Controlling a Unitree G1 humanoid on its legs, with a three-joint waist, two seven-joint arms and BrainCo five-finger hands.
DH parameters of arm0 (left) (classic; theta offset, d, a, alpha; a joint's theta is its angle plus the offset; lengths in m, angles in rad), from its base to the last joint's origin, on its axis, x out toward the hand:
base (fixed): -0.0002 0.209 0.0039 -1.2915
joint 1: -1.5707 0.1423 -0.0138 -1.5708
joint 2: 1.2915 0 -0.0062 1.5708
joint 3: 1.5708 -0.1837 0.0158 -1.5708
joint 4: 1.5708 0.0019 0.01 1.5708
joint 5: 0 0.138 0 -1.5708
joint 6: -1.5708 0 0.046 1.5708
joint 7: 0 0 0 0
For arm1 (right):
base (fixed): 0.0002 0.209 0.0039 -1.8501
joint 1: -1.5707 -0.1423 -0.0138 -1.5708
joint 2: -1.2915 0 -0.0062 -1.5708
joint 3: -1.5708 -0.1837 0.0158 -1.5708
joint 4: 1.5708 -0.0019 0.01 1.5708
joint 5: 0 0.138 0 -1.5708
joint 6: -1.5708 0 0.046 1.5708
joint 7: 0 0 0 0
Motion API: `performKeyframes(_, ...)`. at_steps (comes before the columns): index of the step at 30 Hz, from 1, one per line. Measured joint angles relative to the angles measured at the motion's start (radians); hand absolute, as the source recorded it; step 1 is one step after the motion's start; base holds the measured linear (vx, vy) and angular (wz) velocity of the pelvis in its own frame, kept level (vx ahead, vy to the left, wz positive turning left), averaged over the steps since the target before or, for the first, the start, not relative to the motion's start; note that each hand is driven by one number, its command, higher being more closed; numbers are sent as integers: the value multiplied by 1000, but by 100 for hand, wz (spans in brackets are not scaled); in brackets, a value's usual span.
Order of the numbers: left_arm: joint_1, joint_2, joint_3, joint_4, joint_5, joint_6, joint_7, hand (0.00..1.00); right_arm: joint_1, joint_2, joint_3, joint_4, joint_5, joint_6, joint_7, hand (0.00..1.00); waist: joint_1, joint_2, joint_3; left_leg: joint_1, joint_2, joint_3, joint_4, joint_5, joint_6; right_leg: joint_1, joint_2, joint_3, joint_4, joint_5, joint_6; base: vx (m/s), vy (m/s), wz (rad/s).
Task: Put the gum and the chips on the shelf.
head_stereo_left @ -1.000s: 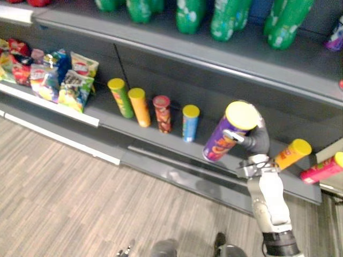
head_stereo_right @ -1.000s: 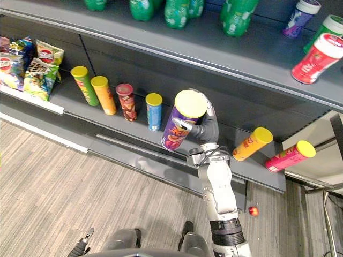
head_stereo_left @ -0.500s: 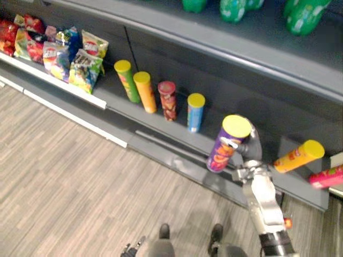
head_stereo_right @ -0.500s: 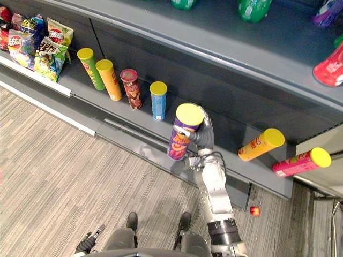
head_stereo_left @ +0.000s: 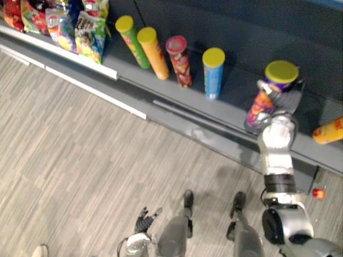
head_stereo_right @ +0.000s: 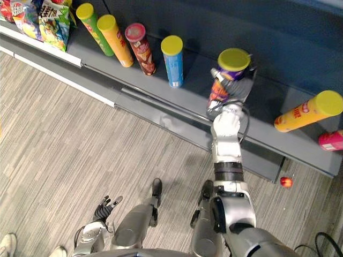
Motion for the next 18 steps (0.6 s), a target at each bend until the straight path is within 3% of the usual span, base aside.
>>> performKeyframes(9,-33,0,-26,0,-23,-1,25,0,-116,-35,-69,63,-24,15,-100,100,1,44,54,-20,1,2,-24,22,1,-34,2,4,0,7,-3,-2,2,-1)
performKeyframes(18,-51,0,-49,-12,-39,-12,27,0,-195,-43,-68,64,-24,17,-103,100,12,69,85,-63,1,6,-23,27,-1,-85,3,14,1,12,-5,23,-2,-3)
